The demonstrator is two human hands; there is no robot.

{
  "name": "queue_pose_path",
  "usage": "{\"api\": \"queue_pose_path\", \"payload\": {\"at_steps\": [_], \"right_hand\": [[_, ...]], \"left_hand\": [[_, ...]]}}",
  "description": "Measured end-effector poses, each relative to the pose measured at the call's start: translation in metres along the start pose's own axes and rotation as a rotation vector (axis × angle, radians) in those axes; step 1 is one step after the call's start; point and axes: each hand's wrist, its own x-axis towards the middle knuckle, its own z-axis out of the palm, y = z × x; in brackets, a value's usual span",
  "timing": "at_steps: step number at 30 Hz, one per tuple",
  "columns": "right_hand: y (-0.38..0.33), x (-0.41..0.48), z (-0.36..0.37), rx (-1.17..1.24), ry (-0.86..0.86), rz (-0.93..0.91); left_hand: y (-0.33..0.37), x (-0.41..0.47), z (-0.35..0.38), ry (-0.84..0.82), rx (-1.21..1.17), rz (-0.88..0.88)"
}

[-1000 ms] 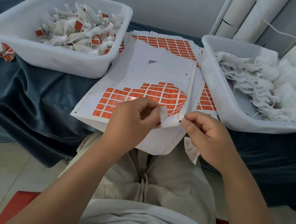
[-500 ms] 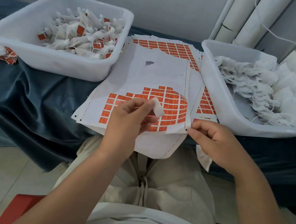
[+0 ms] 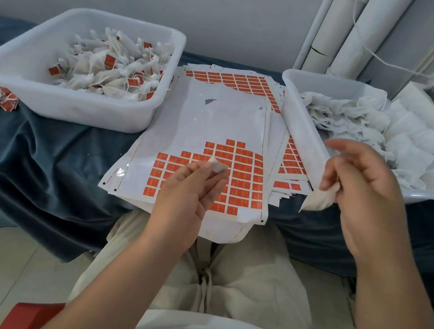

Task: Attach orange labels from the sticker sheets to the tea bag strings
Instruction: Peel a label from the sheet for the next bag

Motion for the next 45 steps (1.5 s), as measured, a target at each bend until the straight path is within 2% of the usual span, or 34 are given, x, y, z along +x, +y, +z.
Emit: {"api": "queue_pose_path", "payload": {"at_steps": [2,4,6,9,11,18,23,31,36,38,41,45], "right_hand": [[-0.012,-0.004,-0.001,-0.077,0.025,-0.108],[-0.025,-0.012,-0.003,-0.154,-0.022,-0.179],[-0.038,-0.022,-0.005,-0.172,-0.182,-0.203],[-0.055,-0.039,0.004,-0.076,-0.489,-0.147],[-0.055,-0.044,0.017,0.019,-0.559,-0.09],[-0.035,-0.043,0.051,0.115,-0.383,-0.045],[-0.025,-0.042,0.055,-0.056,-0.294,-0.16],[-0.02,-0.043,0.057,0.152,-0.267,-0.122],[-0.02,-0.044,0.058,0.145,-0.267,-0.179],[-0.019,-0.044,0.058,0.091,-0.266,-0.197],[-0.021,-0.042,0.053,-0.095,-0.248,-0.29],[-0.027,-0.041,0.045,-0.278,-0.312,-0.417]], "left_hand": [[-0.001,-0.001,0.0,-0.011,0.026,0.001],[-0.004,-0.002,0.002,-0.014,0.059,-0.008],[-0.006,-0.003,0.005,-0.018,0.085,-0.014],[-0.008,-0.005,0.004,-0.075,0.116,0.0],[-0.01,-0.01,0.006,-0.145,0.124,-0.011],[-0.007,-0.034,0.017,-0.363,0.119,-0.157],[-0.007,-0.041,0.024,-0.329,0.134,-0.117],[-0.012,-0.037,0.02,-0.31,0.225,-0.005],[-0.008,-0.034,0.019,-0.378,0.166,-0.184],[-0.007,-0.033,0.017,-0.362,0.164,-0.193],[-0.007,-0.031,0.016,-0.297,0.227,-0.08],[-0.009,-0.028,0.012,-0.263,0.441,0.215]]}}
